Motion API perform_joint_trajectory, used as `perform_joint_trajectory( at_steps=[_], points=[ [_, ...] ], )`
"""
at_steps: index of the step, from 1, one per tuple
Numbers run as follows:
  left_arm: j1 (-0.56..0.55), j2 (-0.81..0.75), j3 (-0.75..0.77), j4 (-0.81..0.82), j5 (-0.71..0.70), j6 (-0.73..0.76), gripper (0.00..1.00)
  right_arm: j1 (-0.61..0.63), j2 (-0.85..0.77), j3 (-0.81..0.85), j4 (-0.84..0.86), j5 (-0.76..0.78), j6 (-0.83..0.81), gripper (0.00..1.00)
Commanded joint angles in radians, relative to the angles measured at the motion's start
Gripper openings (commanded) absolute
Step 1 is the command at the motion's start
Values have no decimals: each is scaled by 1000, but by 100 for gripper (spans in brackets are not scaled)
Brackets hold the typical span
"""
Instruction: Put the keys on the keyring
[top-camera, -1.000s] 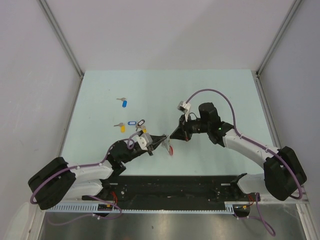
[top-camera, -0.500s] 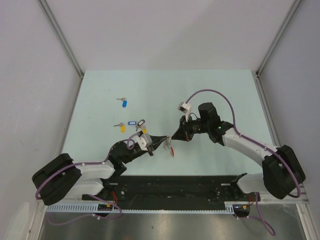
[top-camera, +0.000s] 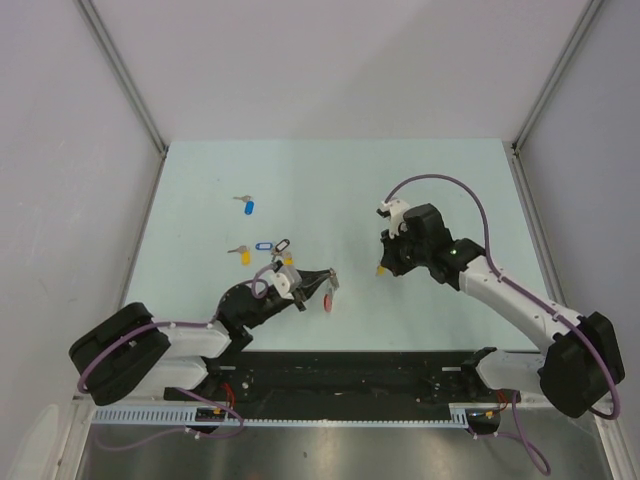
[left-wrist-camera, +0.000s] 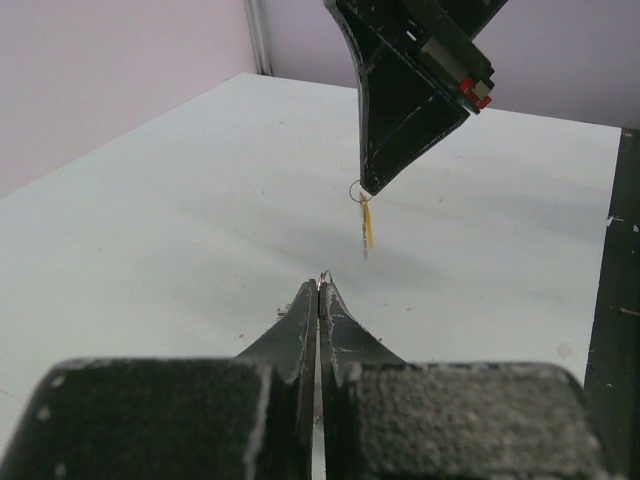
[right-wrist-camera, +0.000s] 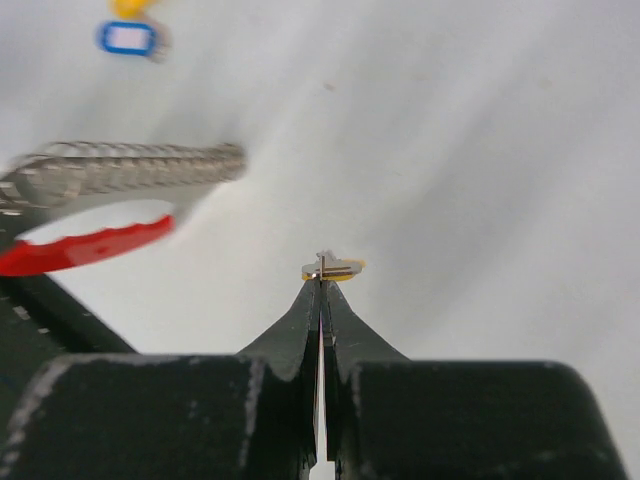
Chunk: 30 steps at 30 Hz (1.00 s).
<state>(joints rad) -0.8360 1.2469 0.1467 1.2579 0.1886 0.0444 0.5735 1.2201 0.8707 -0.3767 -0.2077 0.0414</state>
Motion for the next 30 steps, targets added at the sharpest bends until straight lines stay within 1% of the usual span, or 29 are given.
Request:
perform_joint_trajectory(
  at_steps=[1,5,6,10,14,16,19,23,30],
  points=[
    [8,-46,-13,37,-24,-3,0,-3,35,82,-157,244,-20,0],
    [9,-92,-25,5,-37,8,0,-3,130,143,-203,266,-40,0],
    [9,-99,-27,0,-38,9,0,-1,180,157,-220,268,-66,0],
    [12,-133,-36,-11,-41,12,0,-4,298,235,-252,254,-101,0],
    [12,-135,-41,-11,-41,12,1,-3,403,280,-235,220,-130,0],
    [14,-133,-42,-6,-44,14,0,0,455,295,-222,179,-147,0],
    [14,-133,-45,-3,-46,12,0,11,525,332,-206,172,-167,0],
    [15,-135,-48,-5,-49,14,0,22,594,370,-206,185,-183,0],
    [21,-130,-45,-3,-43,11,0,25,621,381,-171,188,-190,0]
  ],
)
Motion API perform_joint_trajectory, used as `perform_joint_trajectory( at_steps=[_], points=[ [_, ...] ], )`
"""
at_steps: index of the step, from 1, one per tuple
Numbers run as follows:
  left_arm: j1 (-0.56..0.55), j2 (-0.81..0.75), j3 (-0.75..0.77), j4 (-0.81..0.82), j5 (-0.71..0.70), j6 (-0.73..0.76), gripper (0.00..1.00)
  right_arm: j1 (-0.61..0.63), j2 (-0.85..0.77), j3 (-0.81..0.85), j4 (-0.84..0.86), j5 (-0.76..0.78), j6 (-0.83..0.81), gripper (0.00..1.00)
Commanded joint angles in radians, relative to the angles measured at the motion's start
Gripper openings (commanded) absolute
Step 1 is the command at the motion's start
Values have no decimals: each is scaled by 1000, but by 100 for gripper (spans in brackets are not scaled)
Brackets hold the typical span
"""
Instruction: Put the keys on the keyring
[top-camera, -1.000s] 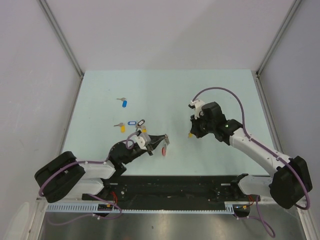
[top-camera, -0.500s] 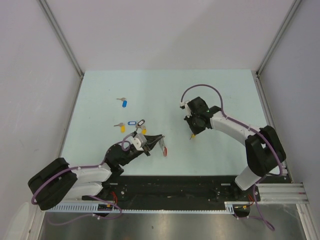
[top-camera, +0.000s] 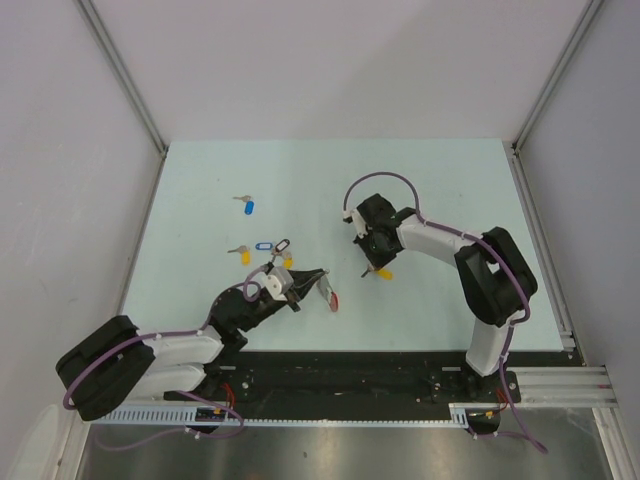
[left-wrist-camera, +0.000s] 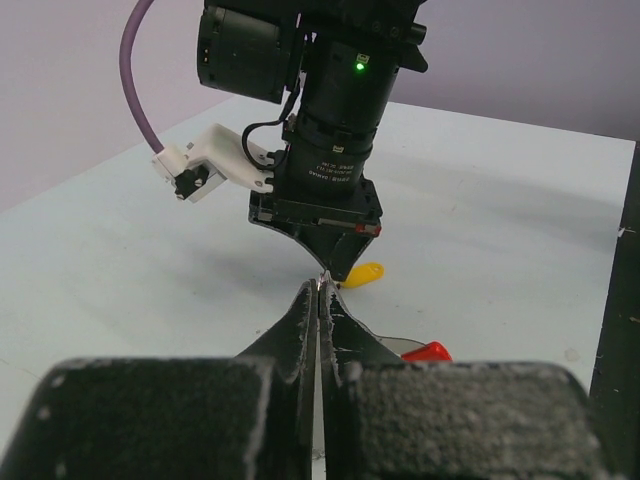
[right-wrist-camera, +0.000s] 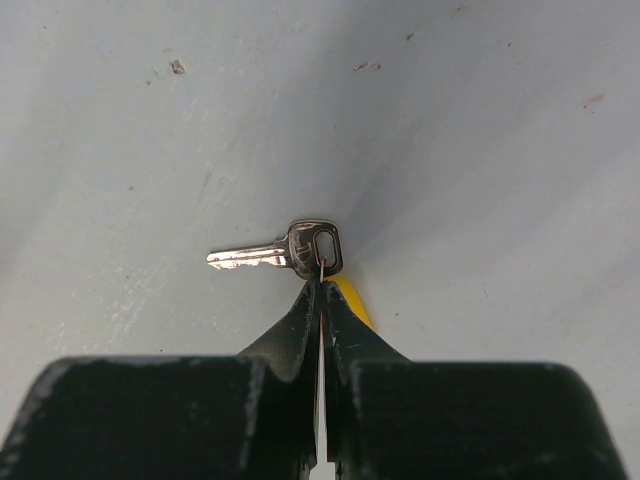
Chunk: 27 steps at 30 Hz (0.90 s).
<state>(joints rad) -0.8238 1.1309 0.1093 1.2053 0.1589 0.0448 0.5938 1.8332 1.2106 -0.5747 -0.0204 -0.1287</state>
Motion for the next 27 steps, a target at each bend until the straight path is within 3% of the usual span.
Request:
perform_joint_trajectory(
  at_steps=[1,10,15,20,27],
  points=[
    [9,-11,-10,53,-12,10,0,4,8,41,32,4,-20,3],
    [11,-14,-13,54,-12,3,0,46,-141,35,33,-19,29,42],
    [11,-16,-13,56,-13,3,0,52,-305,-113,200,-151,67,42],
    [12,-6,-11,65,-10,-3,1,52,-483,-356,548,-390,60,39],
    [12,-6,-11,66,-7,-8,0,35,-542,-557,849,-662,18,37]
  ],
)
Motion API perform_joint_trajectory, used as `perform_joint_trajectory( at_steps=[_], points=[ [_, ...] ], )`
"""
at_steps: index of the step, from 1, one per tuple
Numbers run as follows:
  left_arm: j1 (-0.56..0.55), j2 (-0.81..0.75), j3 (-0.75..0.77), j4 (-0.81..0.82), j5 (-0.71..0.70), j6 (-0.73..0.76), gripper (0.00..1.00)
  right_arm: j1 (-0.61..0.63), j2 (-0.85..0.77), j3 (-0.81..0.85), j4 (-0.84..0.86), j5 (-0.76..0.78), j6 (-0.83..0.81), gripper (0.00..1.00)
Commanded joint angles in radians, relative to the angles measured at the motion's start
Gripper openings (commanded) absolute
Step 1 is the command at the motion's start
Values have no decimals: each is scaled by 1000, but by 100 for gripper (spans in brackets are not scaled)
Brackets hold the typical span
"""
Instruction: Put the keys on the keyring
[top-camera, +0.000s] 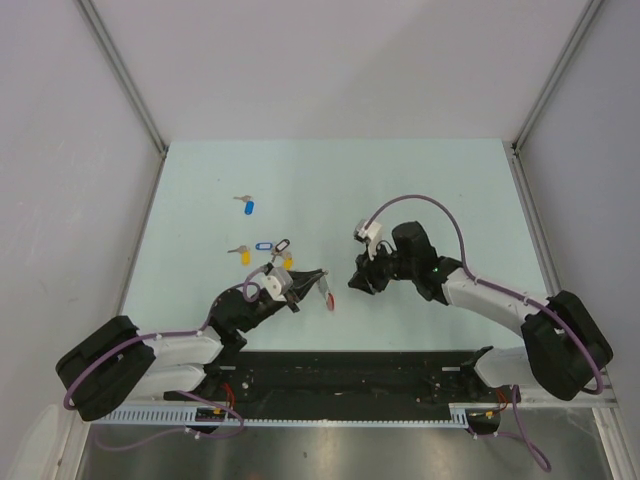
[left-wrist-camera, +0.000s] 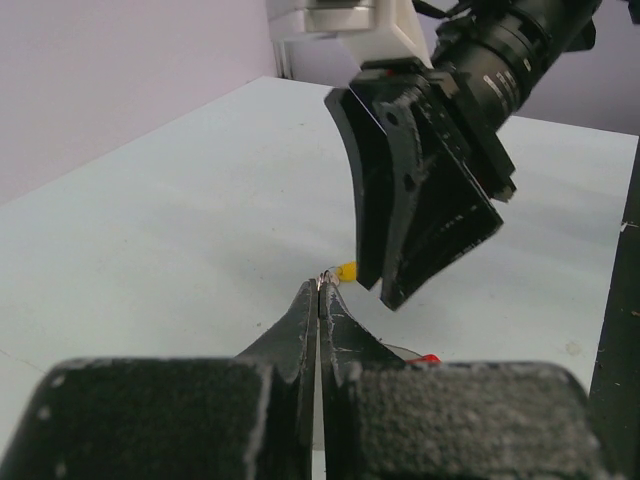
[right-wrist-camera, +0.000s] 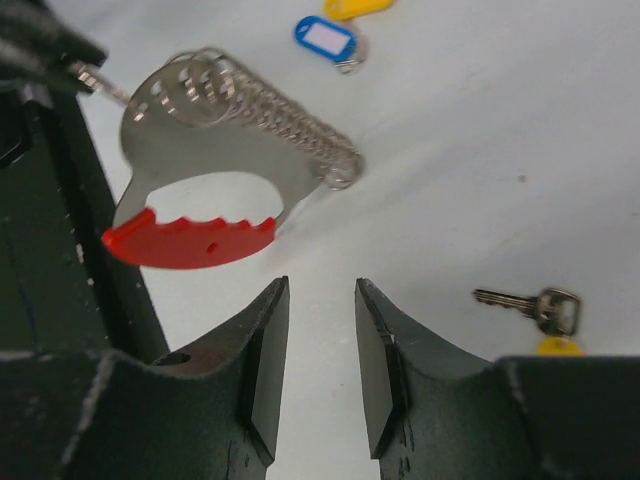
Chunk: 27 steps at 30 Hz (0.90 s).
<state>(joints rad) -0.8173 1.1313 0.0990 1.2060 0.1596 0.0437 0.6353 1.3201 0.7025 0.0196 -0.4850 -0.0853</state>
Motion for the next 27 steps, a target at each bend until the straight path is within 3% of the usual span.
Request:
perform_joint_trajectory(
  at_steps=[1,12,27],
  points=[
    [6,-5,-1,67,-9,-7,1,-6,-22,-61,297,-213,-24,37],
    [6,-8,-1,66,-5,-10,1,1,77,-61,539,-316,45,31],
    [6,-2,2,70,-6,-15,0,6,114,-43,571,-391,24,27]
  ],
)
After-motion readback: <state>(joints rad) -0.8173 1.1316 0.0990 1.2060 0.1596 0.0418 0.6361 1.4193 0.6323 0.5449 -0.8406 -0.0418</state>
